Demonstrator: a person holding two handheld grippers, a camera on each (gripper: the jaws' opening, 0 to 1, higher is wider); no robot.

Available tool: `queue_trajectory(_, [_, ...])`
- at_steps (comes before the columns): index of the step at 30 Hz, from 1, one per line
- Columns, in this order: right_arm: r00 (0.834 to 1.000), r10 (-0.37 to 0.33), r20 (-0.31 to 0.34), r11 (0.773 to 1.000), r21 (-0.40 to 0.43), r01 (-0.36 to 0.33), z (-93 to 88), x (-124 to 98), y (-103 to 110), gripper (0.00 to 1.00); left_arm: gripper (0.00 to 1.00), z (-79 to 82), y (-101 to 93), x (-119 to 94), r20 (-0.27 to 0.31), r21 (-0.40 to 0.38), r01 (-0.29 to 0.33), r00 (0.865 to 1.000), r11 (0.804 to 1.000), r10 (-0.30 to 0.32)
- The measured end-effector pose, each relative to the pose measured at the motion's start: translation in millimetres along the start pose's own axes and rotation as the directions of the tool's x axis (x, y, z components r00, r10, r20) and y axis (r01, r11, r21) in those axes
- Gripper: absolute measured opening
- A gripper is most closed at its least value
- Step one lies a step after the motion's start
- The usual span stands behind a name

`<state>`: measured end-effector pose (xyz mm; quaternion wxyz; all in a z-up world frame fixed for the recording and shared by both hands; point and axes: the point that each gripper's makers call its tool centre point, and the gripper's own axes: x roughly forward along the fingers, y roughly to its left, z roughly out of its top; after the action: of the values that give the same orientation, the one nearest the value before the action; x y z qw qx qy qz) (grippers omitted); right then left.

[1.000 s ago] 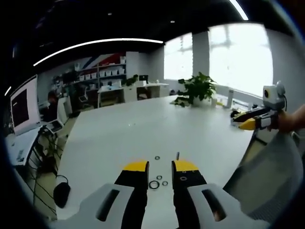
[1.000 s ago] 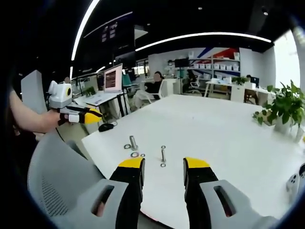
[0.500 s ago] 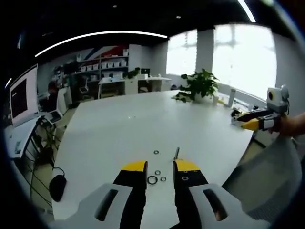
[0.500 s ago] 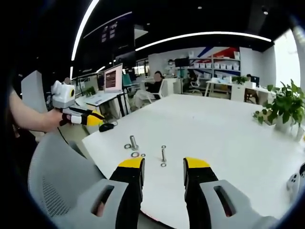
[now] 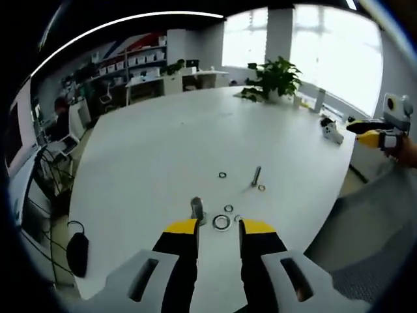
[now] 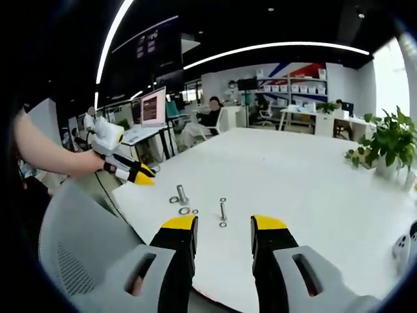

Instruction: Place the washer onto the threaded stud by aligning its center hole with the stud, sliding it down to the base, and recovering from edge contact or off-axis alignment until the washer reaches the visible bottom stop.

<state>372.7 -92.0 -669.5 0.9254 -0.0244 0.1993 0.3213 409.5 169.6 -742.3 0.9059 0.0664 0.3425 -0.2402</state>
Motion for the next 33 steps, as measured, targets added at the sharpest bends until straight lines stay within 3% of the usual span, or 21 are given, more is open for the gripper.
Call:
queue_trajectory(10, [1.000, -0.001, -0.005, 1.000, 0.003, 0.001, -0.8, 0.3, -0.2, 0.35, 0.22, -24.0, 9.5, 23.3, -0.133, 0.012, 0.027, 0.991, 1.000, -0.025])
queue_trajectory(25, [1.000, -0.006, -0.008, 1.000, 0.008, 0.006, -1.6, 0.4, -2.1, 0.35, 0.22, -46.9, 34.2, 57.7, -0.311, 0.105, 0.043, 0.950, 0.994, -0.008])
queue_trajectory(33, [1.000, -0.008, -0.015, 1.000, 0.009, 0.008, -3.5, 0.8, -3.2, 0.35, 0.22, -53.4, 49.4, 70.4, -0.375, 0.087, 0.043, 0.927, 0.995, -0.007])
